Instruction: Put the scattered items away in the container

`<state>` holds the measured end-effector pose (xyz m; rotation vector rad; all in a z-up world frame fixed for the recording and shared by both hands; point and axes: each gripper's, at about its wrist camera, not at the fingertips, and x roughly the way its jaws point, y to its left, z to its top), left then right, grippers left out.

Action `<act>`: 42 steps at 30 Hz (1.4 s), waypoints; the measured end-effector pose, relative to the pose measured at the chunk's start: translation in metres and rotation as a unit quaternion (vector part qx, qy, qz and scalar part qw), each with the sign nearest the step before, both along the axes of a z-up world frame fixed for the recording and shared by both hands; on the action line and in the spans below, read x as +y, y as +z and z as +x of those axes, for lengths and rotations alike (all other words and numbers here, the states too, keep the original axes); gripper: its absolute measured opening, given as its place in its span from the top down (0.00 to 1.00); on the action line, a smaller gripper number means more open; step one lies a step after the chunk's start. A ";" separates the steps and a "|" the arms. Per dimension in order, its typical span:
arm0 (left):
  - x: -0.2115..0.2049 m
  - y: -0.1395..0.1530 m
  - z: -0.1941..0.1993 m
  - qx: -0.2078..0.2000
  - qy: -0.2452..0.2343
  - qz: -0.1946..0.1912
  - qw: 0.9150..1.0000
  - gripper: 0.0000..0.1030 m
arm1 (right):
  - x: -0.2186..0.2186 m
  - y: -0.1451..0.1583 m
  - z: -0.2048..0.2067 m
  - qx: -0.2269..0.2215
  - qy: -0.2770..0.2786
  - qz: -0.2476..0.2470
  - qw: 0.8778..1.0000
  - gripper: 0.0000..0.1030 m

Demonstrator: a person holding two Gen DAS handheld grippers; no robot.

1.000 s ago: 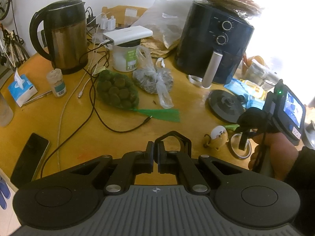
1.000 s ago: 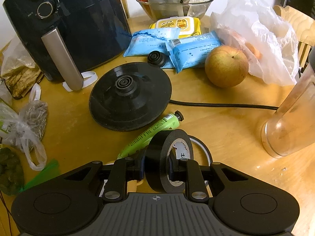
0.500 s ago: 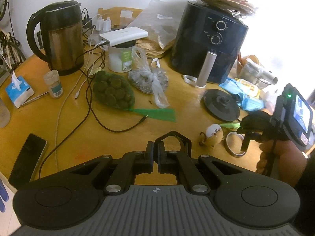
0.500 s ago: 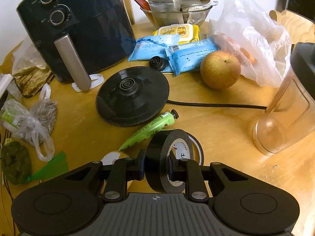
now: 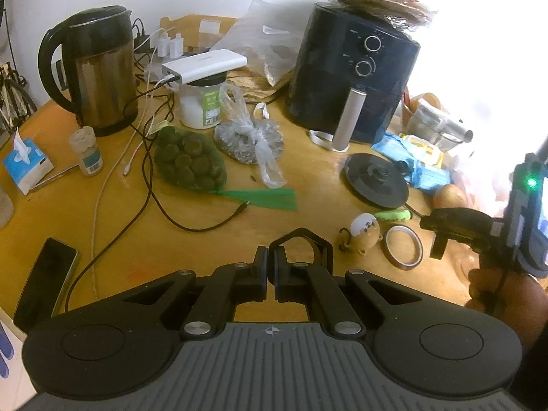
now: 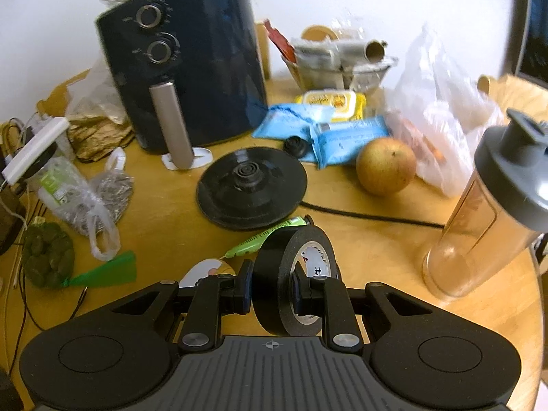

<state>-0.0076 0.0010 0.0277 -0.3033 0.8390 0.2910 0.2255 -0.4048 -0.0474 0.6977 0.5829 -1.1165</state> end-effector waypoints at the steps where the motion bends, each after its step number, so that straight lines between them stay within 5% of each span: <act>1: 0.000 0.001 0.000 -0.001 -0.001 0.000 1.000 0.96 | 0.003 0.002 -0.001 -0.001 0.008 -0.005 1.000 0.77; 17: 0.005 0.014 -0.001 -0.020 -0.022 0.002 1.000 0.96 | 0.040 0.032 -0.024 -0.012 0.085 -0.057 0.995 0.77; 42: 0.011 0.015 -0.015 -0.018 -0.071 -0.027 0.997 0.96 | 0.097 0.058 -0.071 -0.046 0.133 -0.033 0.989 0.77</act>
